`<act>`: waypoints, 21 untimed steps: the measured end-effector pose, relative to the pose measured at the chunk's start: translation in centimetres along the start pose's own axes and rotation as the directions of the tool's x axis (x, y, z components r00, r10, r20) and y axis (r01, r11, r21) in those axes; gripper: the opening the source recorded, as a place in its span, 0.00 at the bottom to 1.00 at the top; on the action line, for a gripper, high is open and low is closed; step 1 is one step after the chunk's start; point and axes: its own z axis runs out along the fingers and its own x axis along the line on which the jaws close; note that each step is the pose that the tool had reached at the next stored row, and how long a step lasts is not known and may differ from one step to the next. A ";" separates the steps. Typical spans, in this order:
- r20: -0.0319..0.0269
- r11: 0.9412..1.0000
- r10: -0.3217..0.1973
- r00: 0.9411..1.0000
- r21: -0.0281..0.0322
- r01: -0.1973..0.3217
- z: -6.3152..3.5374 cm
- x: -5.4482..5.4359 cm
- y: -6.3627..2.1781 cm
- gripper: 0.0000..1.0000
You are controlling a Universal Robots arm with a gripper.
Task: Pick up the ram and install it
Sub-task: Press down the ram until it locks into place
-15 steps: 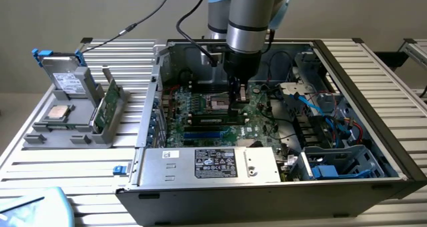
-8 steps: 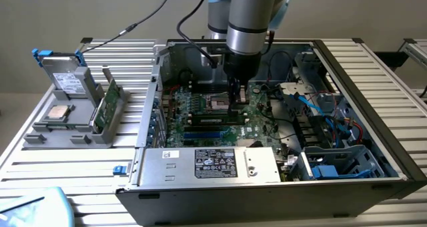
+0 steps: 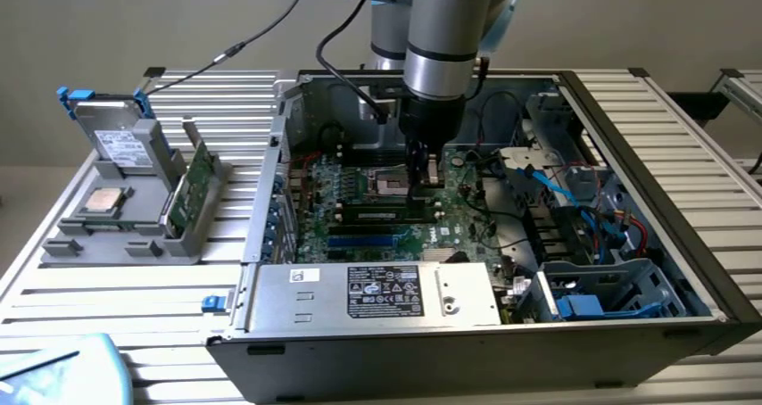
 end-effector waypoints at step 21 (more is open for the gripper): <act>-0.001 1.000 0.000 1.000 0.000 0.000 -0.58 -0.2 3.63 0.11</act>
